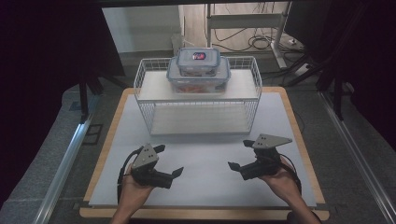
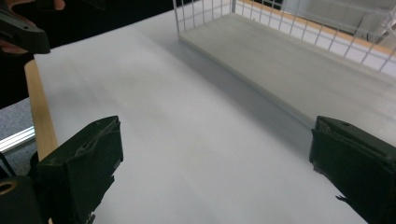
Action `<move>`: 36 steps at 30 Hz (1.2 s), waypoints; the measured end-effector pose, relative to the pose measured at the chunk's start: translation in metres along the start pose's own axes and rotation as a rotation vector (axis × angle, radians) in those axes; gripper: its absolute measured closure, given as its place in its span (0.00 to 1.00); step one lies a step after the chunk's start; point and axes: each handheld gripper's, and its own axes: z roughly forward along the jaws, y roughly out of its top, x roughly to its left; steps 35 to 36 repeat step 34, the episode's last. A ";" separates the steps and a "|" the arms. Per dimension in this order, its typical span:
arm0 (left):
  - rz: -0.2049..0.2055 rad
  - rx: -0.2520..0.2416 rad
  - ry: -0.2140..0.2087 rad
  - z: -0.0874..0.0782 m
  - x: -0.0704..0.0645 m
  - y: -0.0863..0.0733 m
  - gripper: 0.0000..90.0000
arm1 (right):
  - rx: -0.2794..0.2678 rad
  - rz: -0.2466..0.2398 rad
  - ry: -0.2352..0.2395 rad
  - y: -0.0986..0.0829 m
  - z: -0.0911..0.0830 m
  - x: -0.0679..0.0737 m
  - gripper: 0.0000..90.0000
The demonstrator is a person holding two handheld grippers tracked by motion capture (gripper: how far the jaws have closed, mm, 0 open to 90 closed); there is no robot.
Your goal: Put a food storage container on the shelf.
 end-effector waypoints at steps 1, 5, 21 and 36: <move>-0.004 0.000 0.002 0.000 0.000 -0.003 0.03 | 0.003 0.005 -0.003 -0.005 0.000 0.000 0.03; -0.028 0.008 0.006 -0.003 0.002 -0.018 0.02 | 0.018 0.014 -0.012 -0.019 0.000 0.000 0.03; -0.010 0.204 0.021 0.021 -0.001 -0.062 0.01 | 0.137 -0.036 -0.086 -0.069 0.017 0.000 0.01; 0.021 0.300 0.057 0.030 0.000 -0.069 0.00 | 0.209 -0.009 -0.085 -0.082 0.025 -0.005 0.01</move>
